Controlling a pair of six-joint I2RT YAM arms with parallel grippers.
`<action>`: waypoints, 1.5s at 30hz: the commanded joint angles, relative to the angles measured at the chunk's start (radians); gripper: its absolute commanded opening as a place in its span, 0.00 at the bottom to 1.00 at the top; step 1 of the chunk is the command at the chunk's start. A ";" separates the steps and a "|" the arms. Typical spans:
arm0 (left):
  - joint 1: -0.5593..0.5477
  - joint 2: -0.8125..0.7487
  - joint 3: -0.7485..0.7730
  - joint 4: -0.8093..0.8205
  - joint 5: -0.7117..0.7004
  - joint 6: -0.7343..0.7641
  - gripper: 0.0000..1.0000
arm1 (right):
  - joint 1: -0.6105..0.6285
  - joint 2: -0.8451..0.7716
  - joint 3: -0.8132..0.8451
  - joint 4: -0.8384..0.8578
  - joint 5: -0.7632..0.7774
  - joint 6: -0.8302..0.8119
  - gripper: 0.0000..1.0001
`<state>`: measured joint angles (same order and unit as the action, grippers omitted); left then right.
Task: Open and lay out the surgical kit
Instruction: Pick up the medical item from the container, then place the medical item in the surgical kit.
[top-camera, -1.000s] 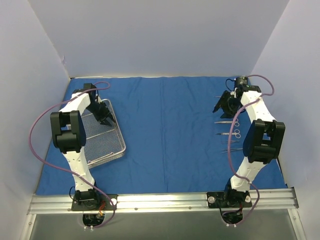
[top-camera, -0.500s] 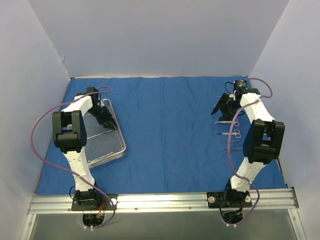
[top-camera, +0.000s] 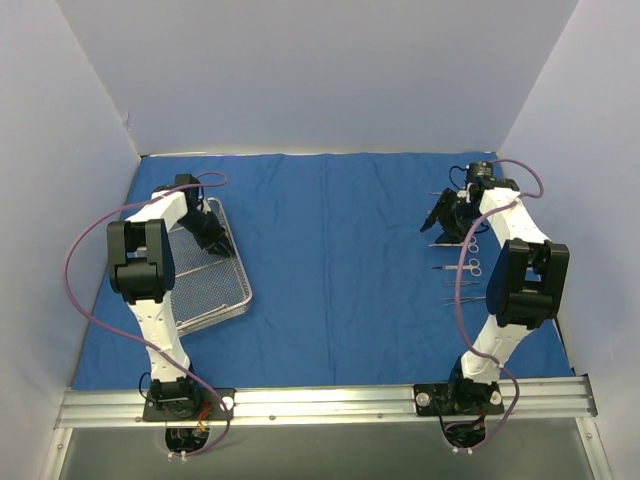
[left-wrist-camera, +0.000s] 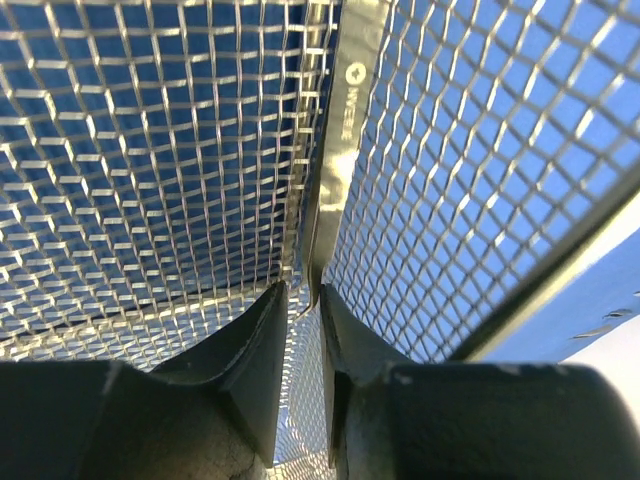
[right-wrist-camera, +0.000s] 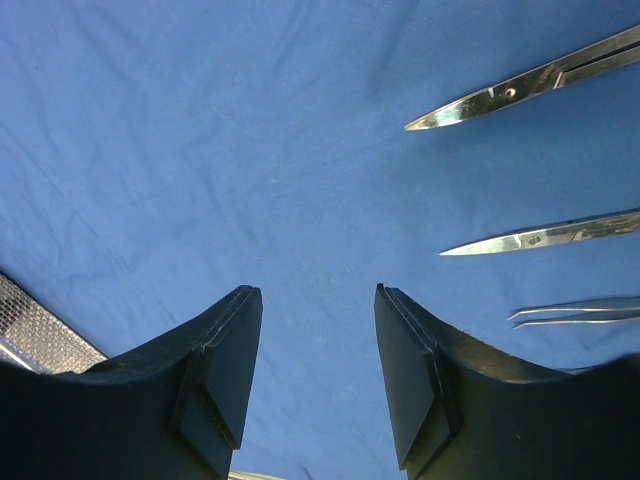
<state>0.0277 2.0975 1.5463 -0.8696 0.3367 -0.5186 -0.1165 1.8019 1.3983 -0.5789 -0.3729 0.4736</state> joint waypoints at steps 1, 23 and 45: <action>-0.006 0.022 0.049 0.029 -0.005 0.022 0.26 | 0.000 -0.050 -0.012 -0.010 -0.024 0.005 0.49; -0.008 -0.168 0.135 -0.117 -0.149 0.065 0.02 | 0.020 -0.026 0.077 -0.042 -0.009 -0.026 0.50; -0.363 -0.384 0.112 0.228 0.433 0.118 0.02 | 0.320 0.103 0.406 0.239 -0.604 0.141 0.59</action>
<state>-0.2993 1.7069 1.6531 -0.7650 0.6216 -0.4313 0.1528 1.9144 1.7397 -0.4812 -0.7929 0.5247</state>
